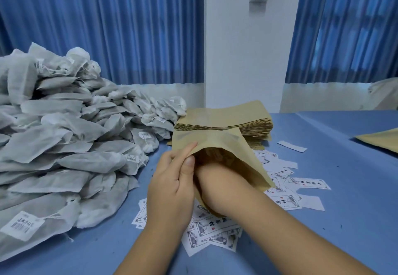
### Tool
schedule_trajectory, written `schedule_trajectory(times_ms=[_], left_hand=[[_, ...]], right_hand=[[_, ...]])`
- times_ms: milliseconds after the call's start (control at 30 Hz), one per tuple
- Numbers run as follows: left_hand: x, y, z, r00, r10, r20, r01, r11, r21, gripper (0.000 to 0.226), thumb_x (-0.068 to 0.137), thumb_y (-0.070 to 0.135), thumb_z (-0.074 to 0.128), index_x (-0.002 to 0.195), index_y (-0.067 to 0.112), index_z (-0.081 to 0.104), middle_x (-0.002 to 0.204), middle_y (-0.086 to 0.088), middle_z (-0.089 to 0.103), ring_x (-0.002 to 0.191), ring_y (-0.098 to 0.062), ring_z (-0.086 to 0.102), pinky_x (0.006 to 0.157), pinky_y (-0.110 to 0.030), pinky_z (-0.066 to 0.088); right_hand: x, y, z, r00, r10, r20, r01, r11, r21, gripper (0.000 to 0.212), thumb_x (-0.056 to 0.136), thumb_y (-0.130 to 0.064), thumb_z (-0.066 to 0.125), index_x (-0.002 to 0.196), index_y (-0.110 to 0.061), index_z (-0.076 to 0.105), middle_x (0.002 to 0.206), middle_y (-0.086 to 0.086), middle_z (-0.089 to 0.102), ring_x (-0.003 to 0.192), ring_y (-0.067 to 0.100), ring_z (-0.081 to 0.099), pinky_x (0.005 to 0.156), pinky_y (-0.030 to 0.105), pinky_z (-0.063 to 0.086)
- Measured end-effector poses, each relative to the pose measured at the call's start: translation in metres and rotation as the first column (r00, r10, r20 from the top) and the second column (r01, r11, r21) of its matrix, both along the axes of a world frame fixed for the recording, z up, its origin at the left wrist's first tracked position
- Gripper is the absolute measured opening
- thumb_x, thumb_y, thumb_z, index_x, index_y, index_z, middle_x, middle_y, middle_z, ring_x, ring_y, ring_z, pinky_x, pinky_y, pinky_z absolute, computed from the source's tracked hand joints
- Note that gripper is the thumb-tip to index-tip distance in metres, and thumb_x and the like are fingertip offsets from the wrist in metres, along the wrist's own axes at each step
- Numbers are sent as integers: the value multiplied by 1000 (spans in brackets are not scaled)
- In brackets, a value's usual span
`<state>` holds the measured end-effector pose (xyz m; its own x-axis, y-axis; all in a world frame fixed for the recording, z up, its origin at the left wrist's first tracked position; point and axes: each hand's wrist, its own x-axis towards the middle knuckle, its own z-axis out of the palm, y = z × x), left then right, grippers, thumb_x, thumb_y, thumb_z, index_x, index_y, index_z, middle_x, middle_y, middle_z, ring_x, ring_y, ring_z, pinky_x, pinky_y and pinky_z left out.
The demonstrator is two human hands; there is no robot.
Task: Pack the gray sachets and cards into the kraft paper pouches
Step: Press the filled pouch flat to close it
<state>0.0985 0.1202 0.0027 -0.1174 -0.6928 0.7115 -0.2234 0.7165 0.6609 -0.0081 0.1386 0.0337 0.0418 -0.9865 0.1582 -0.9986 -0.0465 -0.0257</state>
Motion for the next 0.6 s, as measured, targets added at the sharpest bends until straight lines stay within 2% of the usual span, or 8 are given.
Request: schedule_trajectory(times_ms=[100,167,200,267,300,367,500,600], left_hand=[[2,-6,-1,999,-12,-32,14,998,57,24,100,38,40,114,48,56,114,18,61,108,15,48,87,1,29],[1,-6,0,996,-65,-54,71,993,100,26,101,29,43,111,49,56,114,19,62,107,18,48,88,2,30],[0,-4,1,995,-87,-44,91,991,95,29,100,25,45,109,49,56,113,21,62,107,19,48,87,2,30],[-3,-1,1,994,-109,-18,110,992,66,31,99,21,47,106,50,57,110,24,63,105,19,50,86,2,30],[-4,0,1,992,-120,-24,122,990,65,29,99,24,49,104,50,58,108,26,64,105,18,51,86,2,31],[-6,2,1,988,-150,-35,152,985,79,22,98,35,47,104,50,61,107,29,65,106,14,54,86,0,35],[-5,4,1,980,-196,19,194,978,75,25,94,42,43,108,51,61,112,36,61,109,13,53,88,-2,37],[3,1,2,960,-235,154,222,970,97,27,94,36,45,110,52,61,112,29,63,111,11,52,91,-6,37]], right_hand=[[-2,31,0,995,97,-7,-97,990,-107,31,87,-14,53,118,-15,54,115,5,48,97,28,56,75,38,50],[-3,53,0,985,161,-56,-170,944,-283,25,84,-13,53,108,-14,61,110,4,51,90,27,55,66,39,50],[-5,63,0,979,192,-73,-205,886,-415,20,82,-10,54,100,-12,65,103,5,55,86,27,54,63,39,49],[-13,77,-3,972,213,-101,-223,693,-686,17,89,-9,52,91,-9,69,91,7,58,81,27,53,65,38,44],[-18,83,-3,975,201,-97,-203,612,-764,22,93,-12,49,95,-8,70,91,8,58,83,26,52,68,37,42],[-29,90,-2,988,132,-76,-137,549,-825,25,89,-10,54,110,-10,66,101,8,55,91,25,50,77,36,38],[-56,94,-4,999,-33,-24,4,661,-751,60,68,-4,73,125,-10,59,111,11,56,98,24,49,82,35,35],[-69,96,-10,1000,26,-6,-24,770,-638,48,72,-7,71,119,-15,63,114,3,59,93,19,50,76,34,42]])
